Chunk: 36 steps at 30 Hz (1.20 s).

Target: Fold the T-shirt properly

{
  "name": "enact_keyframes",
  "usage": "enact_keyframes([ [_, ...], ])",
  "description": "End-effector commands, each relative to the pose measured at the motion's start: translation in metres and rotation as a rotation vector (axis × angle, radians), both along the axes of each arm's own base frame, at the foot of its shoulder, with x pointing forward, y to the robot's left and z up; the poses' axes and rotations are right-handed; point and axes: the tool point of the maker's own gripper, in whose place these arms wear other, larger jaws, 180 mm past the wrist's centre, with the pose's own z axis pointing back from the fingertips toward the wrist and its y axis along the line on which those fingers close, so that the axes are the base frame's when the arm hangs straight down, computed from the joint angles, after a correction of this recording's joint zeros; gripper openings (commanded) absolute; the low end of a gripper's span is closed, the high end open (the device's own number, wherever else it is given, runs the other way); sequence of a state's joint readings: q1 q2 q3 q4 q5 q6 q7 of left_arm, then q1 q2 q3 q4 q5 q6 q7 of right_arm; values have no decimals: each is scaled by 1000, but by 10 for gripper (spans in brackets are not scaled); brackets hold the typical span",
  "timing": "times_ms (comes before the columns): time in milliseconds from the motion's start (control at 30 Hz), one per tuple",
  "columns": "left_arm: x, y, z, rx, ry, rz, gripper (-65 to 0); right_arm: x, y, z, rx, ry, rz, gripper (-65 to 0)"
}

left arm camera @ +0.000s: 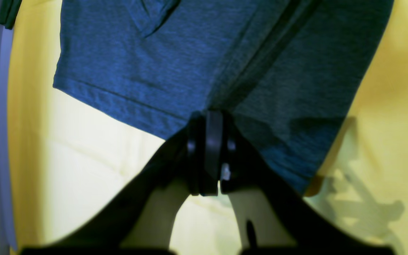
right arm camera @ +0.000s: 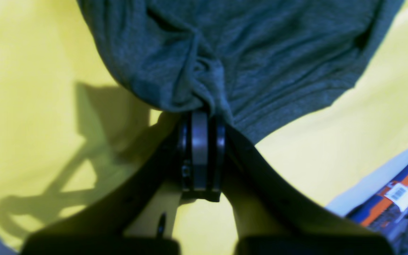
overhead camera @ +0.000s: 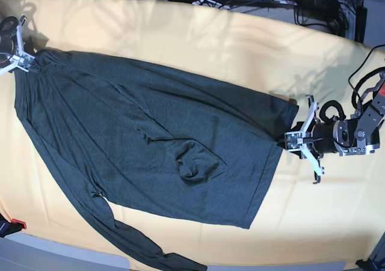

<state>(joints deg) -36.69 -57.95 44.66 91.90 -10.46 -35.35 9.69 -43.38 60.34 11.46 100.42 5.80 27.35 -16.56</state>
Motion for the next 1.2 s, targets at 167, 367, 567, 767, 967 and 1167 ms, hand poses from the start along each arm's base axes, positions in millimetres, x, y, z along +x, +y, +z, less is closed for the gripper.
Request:
enact_keyframes([
  [167, 17, 7, 21, -14, -80, 54, -650, 26, -15, 6, -48, -52, -28, -650],
  [367, 10, -3, 11, -15, -23, 5, -650, 35, -28, 8, -46, -72, -69, -650],
  [567, 32, 1, 6, -51, -61, 98, -650, 34, -30, 7, -34, -74, -72, -650],
  [767, 45, 1, 11, -83, -110, 151, -397, 63, -41, 30, -60, -224, -130, -443],
  [967, 42, 13, 1, -9, -74, 173, -201, 86, -54, 52, -90, -306, -213, -271],
  [1167, 19, 14, 3, -2, 47, 87, -201, 78, -32, 42, -54, -182, -117, -273],
])
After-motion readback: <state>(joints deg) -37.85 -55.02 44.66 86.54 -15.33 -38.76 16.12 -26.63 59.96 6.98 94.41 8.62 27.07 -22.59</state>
